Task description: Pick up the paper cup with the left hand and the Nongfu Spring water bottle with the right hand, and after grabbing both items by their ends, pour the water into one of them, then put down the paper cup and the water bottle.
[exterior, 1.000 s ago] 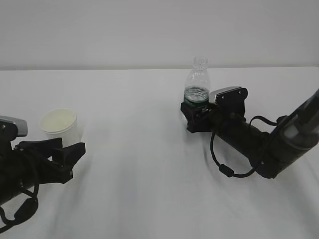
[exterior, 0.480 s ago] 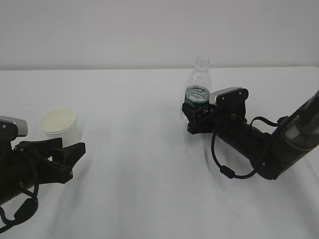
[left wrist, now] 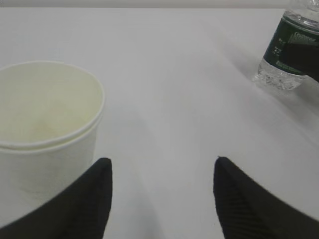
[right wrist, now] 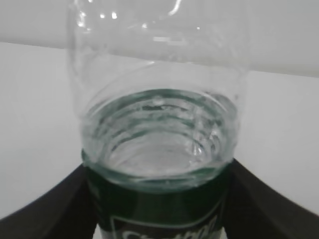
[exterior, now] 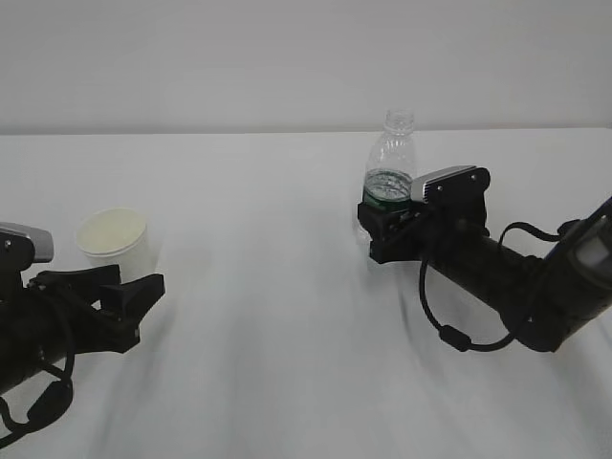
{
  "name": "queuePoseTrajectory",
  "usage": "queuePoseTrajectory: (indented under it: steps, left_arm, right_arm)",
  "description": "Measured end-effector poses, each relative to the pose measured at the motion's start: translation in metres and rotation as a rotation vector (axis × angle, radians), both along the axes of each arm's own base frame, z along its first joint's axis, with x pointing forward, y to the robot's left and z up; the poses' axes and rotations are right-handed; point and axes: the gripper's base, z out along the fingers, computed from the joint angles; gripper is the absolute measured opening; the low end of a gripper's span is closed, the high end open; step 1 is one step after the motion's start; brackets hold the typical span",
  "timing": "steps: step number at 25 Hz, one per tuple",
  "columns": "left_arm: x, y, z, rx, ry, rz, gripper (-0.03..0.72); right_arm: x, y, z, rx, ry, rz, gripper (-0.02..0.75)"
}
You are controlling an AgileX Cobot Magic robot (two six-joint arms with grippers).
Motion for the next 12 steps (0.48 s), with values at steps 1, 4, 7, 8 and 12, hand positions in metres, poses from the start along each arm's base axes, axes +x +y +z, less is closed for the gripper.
queuePoseTrajectory:
  steps: [1,4,7,8,12]
  left_arm:
    - [0.0,0.0,0.0,0.0,0.0,-0.002,0.461]
    - [0.0,0.0,0.0,0.0,0.0,-0.004,0.461]
    - [-0.001,-0.001,0.0,0.001,0.0,-0.014,0.461]
    - [-0.001,-0.001,0.0,0.002,-0.001,-0.016,0.461]
    - [-0.001,-0.001,0.0,0.002,-0.001,-0.018,0.461]
  right_arm:
    - [-0.003,-0.001,0.001,-0.006,0.004,0.001,0.503]
    - [-0.01,-0.003,0.009,-0.029,-0.01,0.005,0.503]
    - [-0.014,-0.004,0.015,-0.054,-0.03,0.011,0.503]
    - [-0.015,-0.004,0.017,-0.057,-0.033,0.01,0.503]
    - [-0.019,-0.005,0.02,-0.063,-0.035,0.011,0.503]
